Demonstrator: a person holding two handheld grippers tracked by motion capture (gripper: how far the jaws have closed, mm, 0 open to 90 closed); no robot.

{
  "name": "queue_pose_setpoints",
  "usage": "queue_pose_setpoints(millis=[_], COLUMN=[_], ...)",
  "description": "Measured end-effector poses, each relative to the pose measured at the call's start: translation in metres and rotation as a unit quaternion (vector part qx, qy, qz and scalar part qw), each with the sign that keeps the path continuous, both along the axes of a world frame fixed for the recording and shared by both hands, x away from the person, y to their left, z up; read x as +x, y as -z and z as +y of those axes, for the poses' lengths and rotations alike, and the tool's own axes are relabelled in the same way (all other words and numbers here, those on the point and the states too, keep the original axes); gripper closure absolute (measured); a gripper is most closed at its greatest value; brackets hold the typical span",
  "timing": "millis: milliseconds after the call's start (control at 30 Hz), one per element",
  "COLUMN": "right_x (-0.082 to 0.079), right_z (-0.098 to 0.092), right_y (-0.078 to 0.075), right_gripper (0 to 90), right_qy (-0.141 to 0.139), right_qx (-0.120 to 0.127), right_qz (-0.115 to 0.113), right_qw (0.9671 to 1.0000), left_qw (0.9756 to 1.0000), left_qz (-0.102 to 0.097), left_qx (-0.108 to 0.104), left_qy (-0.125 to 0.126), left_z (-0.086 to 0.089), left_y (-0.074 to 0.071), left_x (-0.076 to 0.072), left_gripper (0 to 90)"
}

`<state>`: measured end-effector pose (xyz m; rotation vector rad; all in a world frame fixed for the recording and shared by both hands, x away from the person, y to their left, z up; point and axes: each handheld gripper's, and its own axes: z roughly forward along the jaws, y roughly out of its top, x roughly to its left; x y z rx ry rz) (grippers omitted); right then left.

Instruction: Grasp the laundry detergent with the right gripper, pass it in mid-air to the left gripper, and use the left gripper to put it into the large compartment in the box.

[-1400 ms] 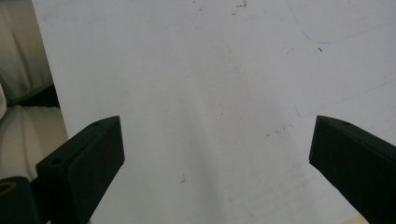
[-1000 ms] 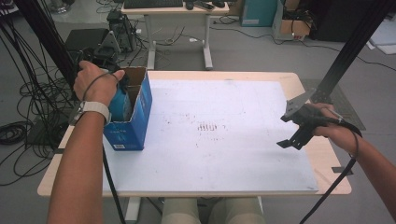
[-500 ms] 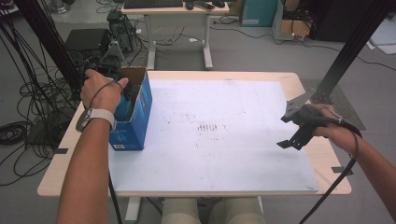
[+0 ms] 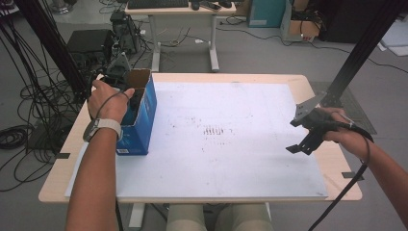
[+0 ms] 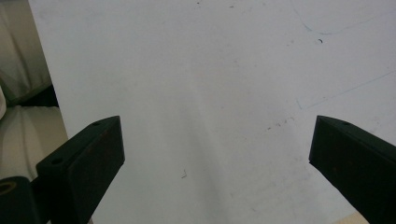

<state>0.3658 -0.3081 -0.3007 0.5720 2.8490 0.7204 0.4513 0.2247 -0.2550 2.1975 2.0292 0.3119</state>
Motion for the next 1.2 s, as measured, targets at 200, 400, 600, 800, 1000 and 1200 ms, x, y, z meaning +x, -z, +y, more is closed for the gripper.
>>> queue_pose_setpoints(millis=[200,400,600,800,1000,1200], right_x=[0.001,0.0,0.0,0.0,0.0,0.001], right_z=[-0.002,-0.003,-0.003,-0.003,-0.003,-0.004], right_y=[0.0,0.0,0.001,0.001,0.0,0.0], right_gripper=[3.1,3.1,3.2,3.2,3.1,3.1], right_qy=[-0.003,-0.001,0.001,0.002,0.003,-0.008], right_qx=[-0.002,-0.003,-0.002,-0.001,-0.001,-0.008], right_qz=[-0.002,-0.001,0.0,0.0,-0.001,-0.004], right_qw=[1.0,1.0,1.0,1.0,1.0,0.9999], left_qw=[1.0,1.0,1.0,0.9999,0.9999,0.9999], left_qz=[0.009,0.008,0.01,0.012,0.014,0.014], left_qx=[-0.002,-0.001,-0.001,-0.003,-0.002,-0.002], left_qy=[0.0,0.002,0.002,-0.004,-0.004,-0.005], left_z=[0.002,0.003,0.002,0.002,0.002,0.002], left_y=[0.008,0.014,0.014,0.015,0.015,0.015], left_x=[0.0,0.0,0.002,0.002,0.002,0.002], left_gripper=[37.6,37.6,37.6,37.6,37.6,37.6])
